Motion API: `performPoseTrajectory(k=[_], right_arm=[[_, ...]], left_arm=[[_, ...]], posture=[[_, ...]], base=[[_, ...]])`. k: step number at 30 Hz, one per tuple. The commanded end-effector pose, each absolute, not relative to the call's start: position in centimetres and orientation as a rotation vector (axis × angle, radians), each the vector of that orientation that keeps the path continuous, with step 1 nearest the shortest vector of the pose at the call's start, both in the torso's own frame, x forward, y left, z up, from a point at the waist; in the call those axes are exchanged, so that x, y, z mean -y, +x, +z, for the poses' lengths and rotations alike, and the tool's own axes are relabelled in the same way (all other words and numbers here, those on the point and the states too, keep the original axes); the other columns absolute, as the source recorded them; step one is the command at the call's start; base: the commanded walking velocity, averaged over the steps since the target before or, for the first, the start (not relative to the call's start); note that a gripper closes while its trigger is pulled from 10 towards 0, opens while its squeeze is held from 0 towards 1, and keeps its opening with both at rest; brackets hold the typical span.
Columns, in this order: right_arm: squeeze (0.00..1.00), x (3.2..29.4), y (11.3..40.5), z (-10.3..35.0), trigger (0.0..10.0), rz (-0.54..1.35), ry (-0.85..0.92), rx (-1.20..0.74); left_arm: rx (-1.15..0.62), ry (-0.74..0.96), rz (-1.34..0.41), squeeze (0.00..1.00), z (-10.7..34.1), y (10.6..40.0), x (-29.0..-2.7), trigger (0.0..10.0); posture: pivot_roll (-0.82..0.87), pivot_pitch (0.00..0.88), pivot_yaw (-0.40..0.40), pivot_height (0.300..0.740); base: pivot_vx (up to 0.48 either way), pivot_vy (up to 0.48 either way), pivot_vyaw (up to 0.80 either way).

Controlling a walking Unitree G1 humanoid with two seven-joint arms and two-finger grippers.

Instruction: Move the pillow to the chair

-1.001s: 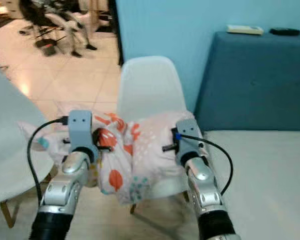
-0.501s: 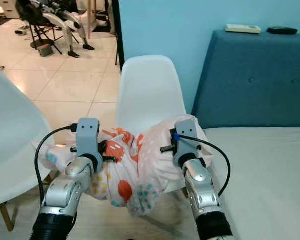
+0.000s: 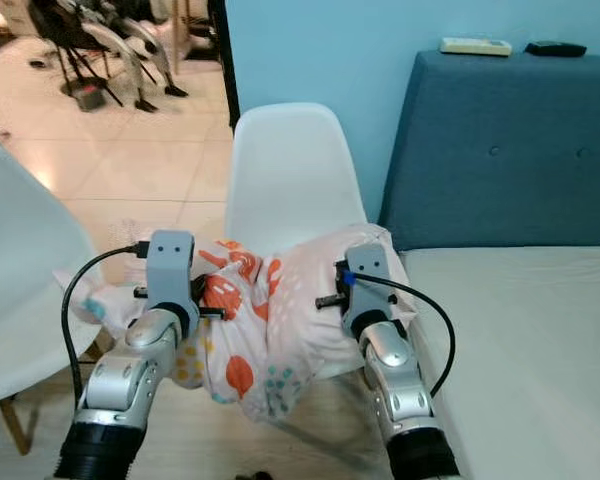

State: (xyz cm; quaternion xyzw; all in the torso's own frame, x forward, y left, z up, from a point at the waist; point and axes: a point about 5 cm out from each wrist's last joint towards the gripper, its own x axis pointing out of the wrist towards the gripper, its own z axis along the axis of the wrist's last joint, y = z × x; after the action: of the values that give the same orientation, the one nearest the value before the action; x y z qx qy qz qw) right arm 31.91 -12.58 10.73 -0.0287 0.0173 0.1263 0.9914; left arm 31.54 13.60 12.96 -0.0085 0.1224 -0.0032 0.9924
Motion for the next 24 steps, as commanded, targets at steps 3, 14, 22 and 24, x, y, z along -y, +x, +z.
performPoseTrajectory(k=[3, 14, 22, 24], right_arm=[[0.0, 11.8, 31.9, 11.6, 10.0, 0.287, -0.041, 0.004], [0.0, 11.5, 31.8, 11.6, 10.0, 0.303, -0.038, 0.004], [0.0, 11.4, 32.0, 12.7, 10.0, 0.303, 0.002, 0.06], [0.0, 11.4, 32.1, 12.8, 10.0, 0.301, 0.004, 0.066]], left_arm=[[-0.192, -0.032, -0.023, 0.0, 14.1, 31.8, -13.1, 10.0], [-0.173, -0.027, -0.006, 0.0, 14.3, 31.7, -13.5, 10.0], [-0.069, 0.007, 0.004, 0.0, 15.4, 31.9, -13.6, 10.0], [-0.066, -0.003, 0.002, 0.0, 15.5, 31.9, -13.6, 10.0]], posture=[[0.04, 0.104, -0.03, 0.73], [0.05, 0.106, -0.03, 0.73], [0.05, 0.105, -0.027, 0.73], [0.04, 0.106, -0.027, 0.73]], base=[[0.0, 0.0, 0.0], [0.0, 0.0, 0.0], [0.0, 0.0, 0.0], [0.0, 0.0, 0.0]])
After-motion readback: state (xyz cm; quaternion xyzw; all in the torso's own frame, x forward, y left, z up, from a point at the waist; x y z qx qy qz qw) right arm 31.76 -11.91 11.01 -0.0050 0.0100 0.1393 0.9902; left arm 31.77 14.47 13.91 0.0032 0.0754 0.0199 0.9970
